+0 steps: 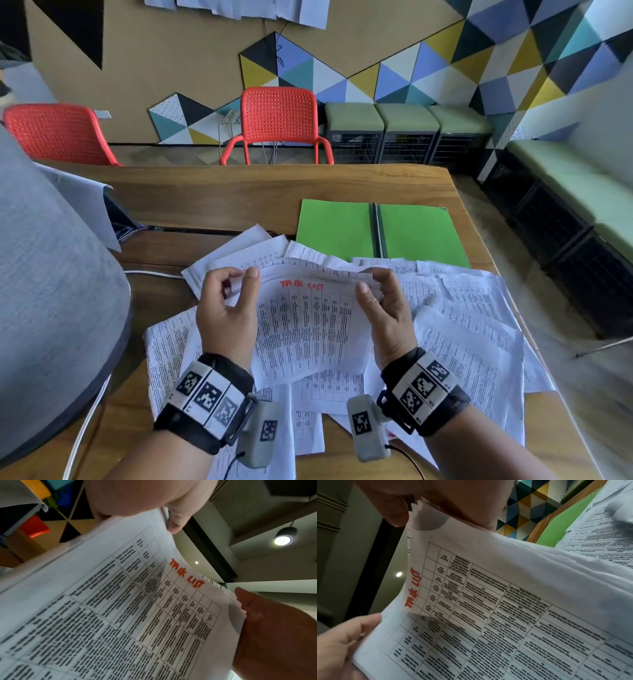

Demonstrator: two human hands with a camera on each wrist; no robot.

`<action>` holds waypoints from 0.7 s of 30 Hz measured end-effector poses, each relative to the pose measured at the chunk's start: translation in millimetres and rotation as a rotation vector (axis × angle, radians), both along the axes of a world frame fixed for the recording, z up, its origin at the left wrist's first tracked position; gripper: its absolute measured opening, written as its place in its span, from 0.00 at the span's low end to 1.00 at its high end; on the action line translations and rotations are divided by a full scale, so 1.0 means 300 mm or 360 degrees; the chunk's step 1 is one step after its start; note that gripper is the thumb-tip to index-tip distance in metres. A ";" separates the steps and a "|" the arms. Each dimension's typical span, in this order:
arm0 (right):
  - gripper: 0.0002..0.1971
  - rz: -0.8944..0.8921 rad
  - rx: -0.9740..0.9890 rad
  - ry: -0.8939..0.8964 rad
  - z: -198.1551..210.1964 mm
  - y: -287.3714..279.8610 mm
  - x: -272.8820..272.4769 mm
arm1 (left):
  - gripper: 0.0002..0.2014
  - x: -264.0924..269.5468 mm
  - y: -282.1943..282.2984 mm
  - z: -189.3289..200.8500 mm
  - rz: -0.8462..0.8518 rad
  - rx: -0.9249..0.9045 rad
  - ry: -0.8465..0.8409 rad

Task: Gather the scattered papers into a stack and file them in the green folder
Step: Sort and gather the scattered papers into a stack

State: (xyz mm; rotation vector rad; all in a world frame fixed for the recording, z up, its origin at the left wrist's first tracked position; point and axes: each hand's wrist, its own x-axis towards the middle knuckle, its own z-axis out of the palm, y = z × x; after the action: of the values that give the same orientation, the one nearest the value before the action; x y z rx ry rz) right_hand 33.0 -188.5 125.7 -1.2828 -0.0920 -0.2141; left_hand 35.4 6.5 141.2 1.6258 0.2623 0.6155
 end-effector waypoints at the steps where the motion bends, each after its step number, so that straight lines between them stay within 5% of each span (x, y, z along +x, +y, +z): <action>1: 0.04 -0.0003 -0.0016 -0.0049 0.004 0.003 0.002 | 0.05 0.003 0.003 -0.004 0.0011 -0.0008 0.0018; 14: 0.07 -0.0318 -0.0152 -0.0084 -0.022 0.005 0.058 | 0.07 -0.030 0.051 -0.070 0.0040 -0.0029 -0.0041; 16: 0.04 -0.0247 -0.0134 -0.0081 -0.027 0.000 0.056 | 0.24 -0.042 0.082 -0.115 -0.0141 0.0003 -0.0037; 18: 0.14 -0.0104 -0.0121 -0.0112 -0.037 -0.021 0.046 | 0.42 -0.052 0.102 -0.179 -0.0369 -0.0154 0.0096; 21: 0.29 0.0128 -0.0162 0.0009 -0.072 -0.045 0.020 | 0.32 -0.066 0.101 -0.285 -0.0499 -0.0441 0.0456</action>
State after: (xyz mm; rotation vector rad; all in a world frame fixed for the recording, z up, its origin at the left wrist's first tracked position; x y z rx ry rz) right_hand 39.0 -202.0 104.0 -1.3781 -0.1512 -0.1383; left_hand 15.5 36.8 55.7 1.4432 0.2809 0.0994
